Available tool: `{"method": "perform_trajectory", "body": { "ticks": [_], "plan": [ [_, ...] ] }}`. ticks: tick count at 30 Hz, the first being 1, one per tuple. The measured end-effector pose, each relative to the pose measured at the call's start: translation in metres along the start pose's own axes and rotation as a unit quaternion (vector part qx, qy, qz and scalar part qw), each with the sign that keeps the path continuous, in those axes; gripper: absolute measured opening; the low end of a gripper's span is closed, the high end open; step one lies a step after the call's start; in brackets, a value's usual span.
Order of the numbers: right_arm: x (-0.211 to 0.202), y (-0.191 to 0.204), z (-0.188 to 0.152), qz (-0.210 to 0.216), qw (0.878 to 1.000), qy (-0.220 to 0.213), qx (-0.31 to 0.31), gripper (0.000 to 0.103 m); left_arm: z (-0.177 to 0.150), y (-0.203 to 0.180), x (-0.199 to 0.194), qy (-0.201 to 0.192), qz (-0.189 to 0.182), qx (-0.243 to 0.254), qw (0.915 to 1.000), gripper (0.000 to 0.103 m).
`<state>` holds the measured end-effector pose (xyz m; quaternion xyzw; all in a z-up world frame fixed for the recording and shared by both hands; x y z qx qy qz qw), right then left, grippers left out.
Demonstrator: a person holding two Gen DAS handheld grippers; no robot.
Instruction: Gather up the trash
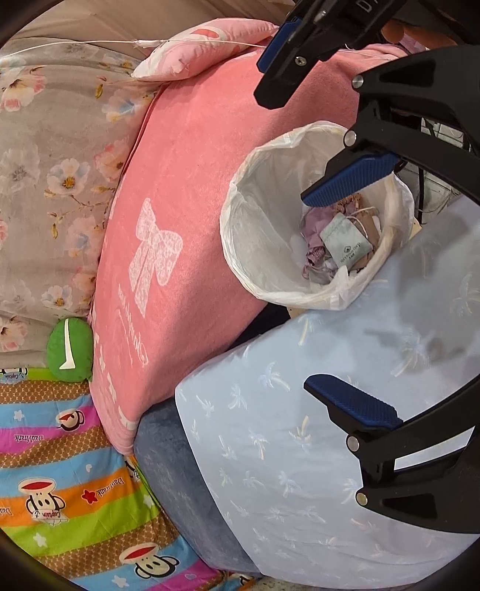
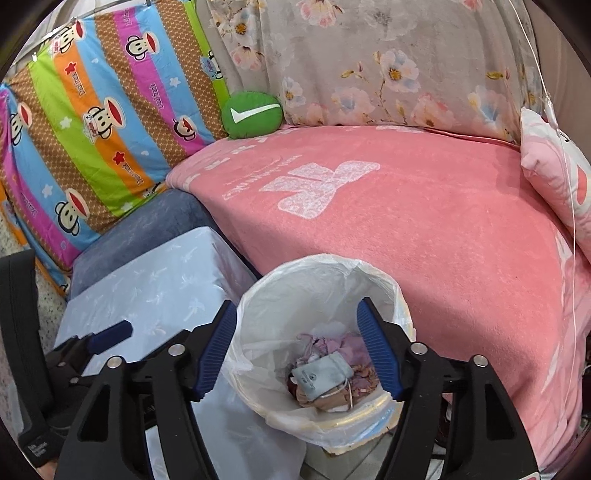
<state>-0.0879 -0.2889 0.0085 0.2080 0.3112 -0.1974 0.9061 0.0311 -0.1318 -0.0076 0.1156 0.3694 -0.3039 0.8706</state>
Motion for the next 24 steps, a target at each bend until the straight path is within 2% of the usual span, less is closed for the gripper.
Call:
{"method": "perform_trajectory", "body": {
  "ticks": [6,9,20,21,22,24],
  "plan": [
    [-0.006,0.002,-0.013,-0.040,0.999,0.004,-0.030,0.075,-0.010,0.002,-0.006,0.004,0.010,-0.003,0.9999,0.090],
    [-0.007,0.002,-0.019,-0.045,0.998,0.012,-0.036,0.084,-0.014,0.001,-0.007,0.006,0.017,0.000,0.9998,0.090],
    [-0.008,0.003,-0.034,-0.076,0.995,0.025,-0.064,0.088,-0.026,-0.001,-0.005,0.023,0.029,-0.002,0.9993,0.091],
    [-0.008,0.003,-0.035,-0.079,0.994,0.026,-0.066,0.090,-0.028,-0.002,-0.004,0.024,0.031,-0.001,0.9992,0.091],
    [-0.008,0.004,-0.037,-0.081,0.994,0.027,-0.068,0.098,-0.029,-0.002,-0.005,0.024,0.034,-0.001,0.9991,0.091],
    [-0.009,0.003,-0.039,-0.083,0.994,0.025,-0.068,0.097,-0.031,-0.001,-0.005,0.024,0.041,-0.004,0.9989,0.091]
  ]
}}
Point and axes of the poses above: each gripper's, at about its wrist camera, not at the fingertips, and x roughly the way its jaws point, y to its left, z to its top, the point moved 1 cm from there along x, roughly the way its jaws point, and after that the axes turned 4 degrees about x, right-handed, at the moved point
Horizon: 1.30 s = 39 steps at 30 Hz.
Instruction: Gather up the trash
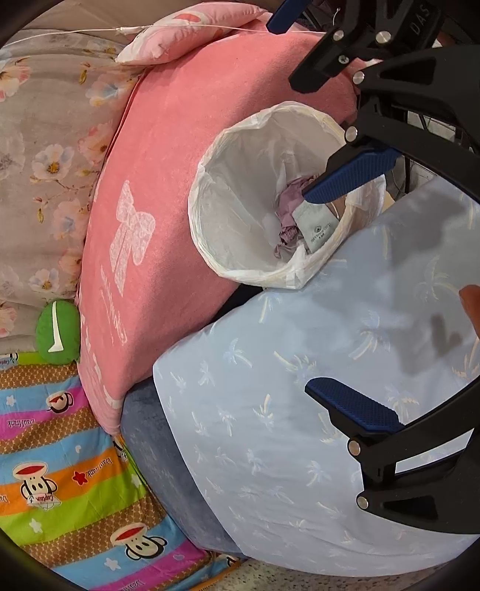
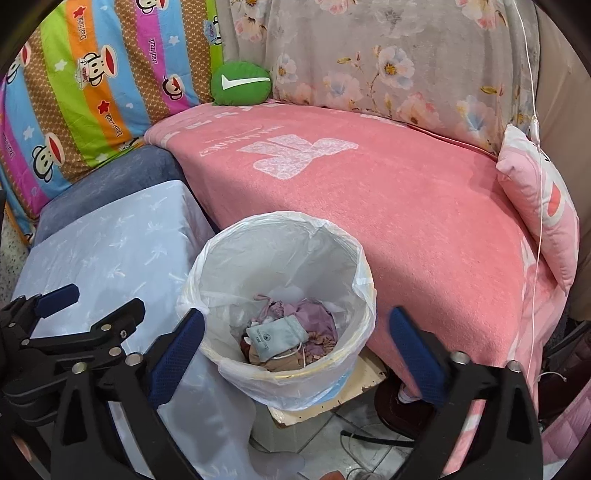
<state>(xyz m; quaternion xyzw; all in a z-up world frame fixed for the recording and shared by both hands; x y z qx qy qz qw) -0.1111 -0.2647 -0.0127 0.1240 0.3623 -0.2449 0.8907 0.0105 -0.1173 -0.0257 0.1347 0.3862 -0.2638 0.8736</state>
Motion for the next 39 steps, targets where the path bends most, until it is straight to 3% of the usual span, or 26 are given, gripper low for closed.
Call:
{"method": "perform_trajectory", "body": {
  "ticks": [26,39],
  "plan": [
    [-0.006,0.008,-0.013,-0.029,0.999,0.009,-0.024,0.097,-0.014,0.012,-0.007,0.007,0.022,-0.020,0.9995,0.094],
    [-0.011,0.007,-0.019,-0.031,0.999,0.011,-0.024,0.097,-0.015,0.010,-0.012,0.007,0.015,-0.020,0.9996,0.094]
  ]
}}
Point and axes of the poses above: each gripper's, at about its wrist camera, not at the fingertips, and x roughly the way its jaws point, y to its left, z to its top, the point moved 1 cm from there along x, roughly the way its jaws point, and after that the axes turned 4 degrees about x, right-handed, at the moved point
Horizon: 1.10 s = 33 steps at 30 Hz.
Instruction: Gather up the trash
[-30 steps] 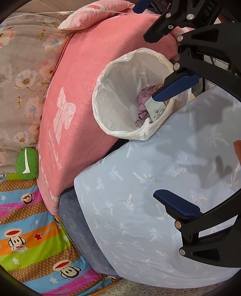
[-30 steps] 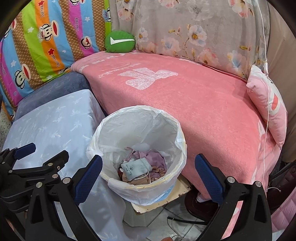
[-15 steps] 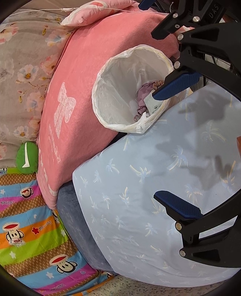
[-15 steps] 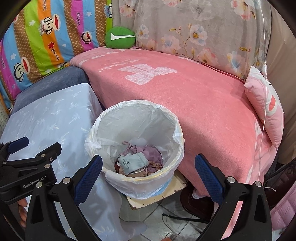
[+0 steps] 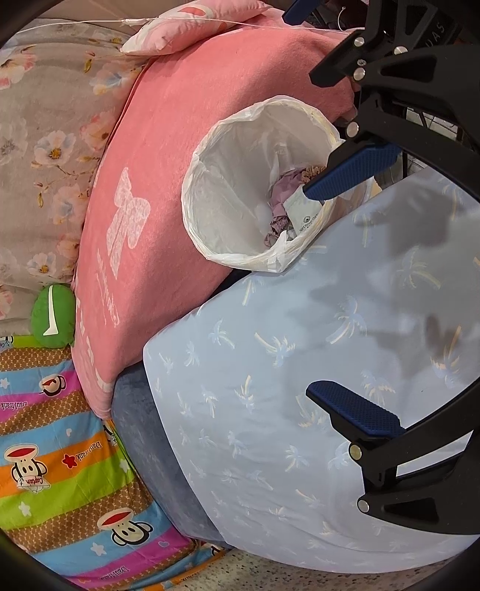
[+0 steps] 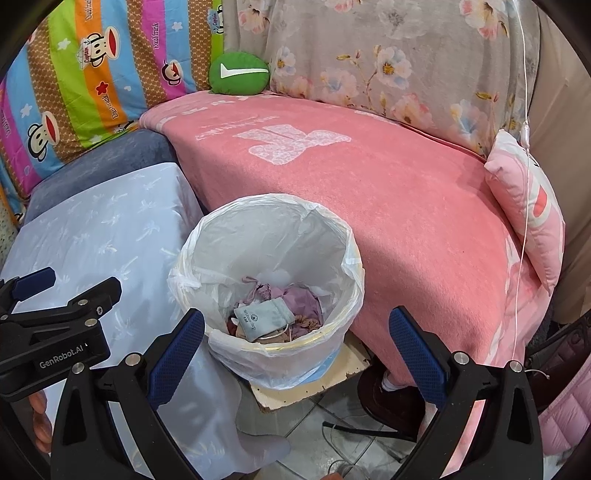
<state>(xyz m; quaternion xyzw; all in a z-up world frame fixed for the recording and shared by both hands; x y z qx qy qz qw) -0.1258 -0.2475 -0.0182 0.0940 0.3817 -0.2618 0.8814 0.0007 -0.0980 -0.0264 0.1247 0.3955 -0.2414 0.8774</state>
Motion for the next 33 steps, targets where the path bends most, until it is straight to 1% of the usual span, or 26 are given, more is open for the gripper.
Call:
{"method": "perform_trajectory", "body": {
  "ticks": [13,33],
  "plan": [
    [-0.0002,-0.0015,-0.0046,0.004,1.000,0.002,0.003,0.097,-0.0001,-0.0050,-0.0036,0.002,0.010,0.004,0.9999,0.094],
    [-0.0018,-0.0033,-0.0055,0.002,1.000,0.000,0.004,0.097,0.0011,-0.0097,-0.0058,-0.002,0.015,0.009,0.9999,0.094]
  ]
}}
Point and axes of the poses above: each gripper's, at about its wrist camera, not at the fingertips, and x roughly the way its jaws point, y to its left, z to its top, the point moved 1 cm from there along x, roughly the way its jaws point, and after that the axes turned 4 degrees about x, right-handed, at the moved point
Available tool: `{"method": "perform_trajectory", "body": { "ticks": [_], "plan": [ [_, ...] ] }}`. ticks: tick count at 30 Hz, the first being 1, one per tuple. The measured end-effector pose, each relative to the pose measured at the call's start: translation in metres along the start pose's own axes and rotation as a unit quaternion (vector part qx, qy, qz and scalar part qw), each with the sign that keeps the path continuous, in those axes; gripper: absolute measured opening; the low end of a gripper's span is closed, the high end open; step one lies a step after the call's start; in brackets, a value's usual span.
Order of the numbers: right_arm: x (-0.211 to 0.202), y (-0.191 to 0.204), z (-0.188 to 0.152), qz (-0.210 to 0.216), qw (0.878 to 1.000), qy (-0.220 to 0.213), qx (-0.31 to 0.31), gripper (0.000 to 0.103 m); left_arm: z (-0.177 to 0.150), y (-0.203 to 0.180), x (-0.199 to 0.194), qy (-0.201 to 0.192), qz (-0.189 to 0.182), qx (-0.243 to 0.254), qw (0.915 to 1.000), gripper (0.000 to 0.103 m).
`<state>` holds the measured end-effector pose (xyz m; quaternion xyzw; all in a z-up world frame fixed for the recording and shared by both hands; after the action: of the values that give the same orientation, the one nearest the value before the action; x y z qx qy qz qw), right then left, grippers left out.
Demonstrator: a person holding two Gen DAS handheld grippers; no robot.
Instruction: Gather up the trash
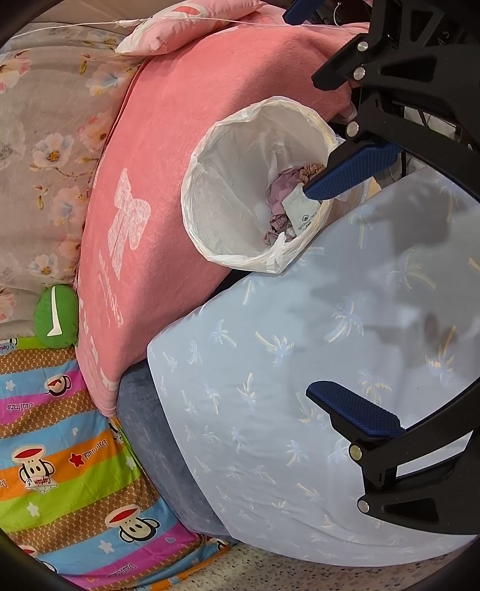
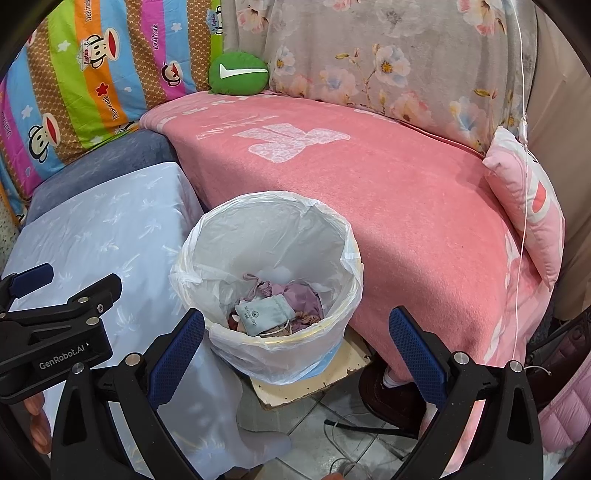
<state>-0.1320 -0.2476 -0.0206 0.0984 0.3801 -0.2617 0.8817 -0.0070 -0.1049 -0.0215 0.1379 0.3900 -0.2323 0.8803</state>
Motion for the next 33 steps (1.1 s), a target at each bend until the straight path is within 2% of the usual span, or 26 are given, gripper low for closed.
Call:
{"method": "perform_trajectory", "body": {
  "ticks": [33],
  "plan": [
    [-0.0043,-0.0061,-0.0032,-0.002,1.000,-0.001,0.008,0.097,-0.0042,-0.0089,-0.0046,-0.006,0.003,0.013,0.9999,0.095]
  ]
}}
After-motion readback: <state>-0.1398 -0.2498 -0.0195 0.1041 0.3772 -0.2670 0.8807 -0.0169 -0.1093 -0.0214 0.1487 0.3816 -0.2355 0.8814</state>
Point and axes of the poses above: each gripper's, at about its wrist camera, not at the fingertips, and x roughly the way its jaws point, y to its left, z to its top, the point moved 1 cm from there along x, roughly the way its jaws point, and after that the axes turned 4 degrees about x, right-handed, at the moved point
